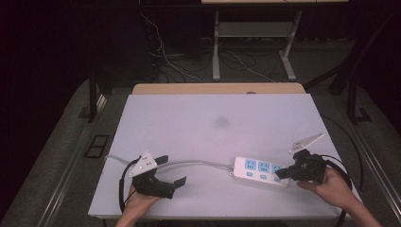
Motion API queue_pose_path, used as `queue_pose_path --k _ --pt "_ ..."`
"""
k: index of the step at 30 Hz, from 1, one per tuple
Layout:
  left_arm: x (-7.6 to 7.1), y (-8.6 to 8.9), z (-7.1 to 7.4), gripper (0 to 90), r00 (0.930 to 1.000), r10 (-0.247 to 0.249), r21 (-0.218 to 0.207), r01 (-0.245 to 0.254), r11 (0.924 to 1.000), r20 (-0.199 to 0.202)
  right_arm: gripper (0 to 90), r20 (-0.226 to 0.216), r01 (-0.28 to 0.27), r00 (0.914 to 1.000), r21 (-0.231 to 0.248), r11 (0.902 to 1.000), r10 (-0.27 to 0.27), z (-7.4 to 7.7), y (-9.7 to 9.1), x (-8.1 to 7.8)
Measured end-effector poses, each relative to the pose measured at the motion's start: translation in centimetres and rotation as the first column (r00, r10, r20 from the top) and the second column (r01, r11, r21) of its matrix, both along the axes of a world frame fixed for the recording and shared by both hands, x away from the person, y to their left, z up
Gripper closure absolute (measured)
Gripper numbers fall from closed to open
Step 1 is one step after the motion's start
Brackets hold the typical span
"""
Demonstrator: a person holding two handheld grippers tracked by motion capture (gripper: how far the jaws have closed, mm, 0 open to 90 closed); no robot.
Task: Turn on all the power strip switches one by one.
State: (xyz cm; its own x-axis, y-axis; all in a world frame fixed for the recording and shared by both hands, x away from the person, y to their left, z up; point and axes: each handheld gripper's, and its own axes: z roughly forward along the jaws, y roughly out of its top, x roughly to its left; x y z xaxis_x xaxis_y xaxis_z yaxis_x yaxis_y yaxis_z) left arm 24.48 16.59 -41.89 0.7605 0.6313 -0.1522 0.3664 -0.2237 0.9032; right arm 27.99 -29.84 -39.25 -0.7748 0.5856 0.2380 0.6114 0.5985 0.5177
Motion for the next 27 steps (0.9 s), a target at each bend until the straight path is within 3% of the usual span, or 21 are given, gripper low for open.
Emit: queue_pose_path --k 19,27 --pt "0.0 -0.2 -0.1 0.0 1.0000 -0.004 0.025 0.004 0.9997 0.001 89.8 -0.029 0.007 0.9996 -0.013 0.9999 -0.007 -1.2 0.1 0.1" --pt "0.1 -0.3 -0.2 0.0 0.9999 -0.010 0.028 0.011 0.9996 -0.006 89.8 -0.031 0.002 0.9995 0.004 1.0000 -0.002 -1.4 0.0 0.3"
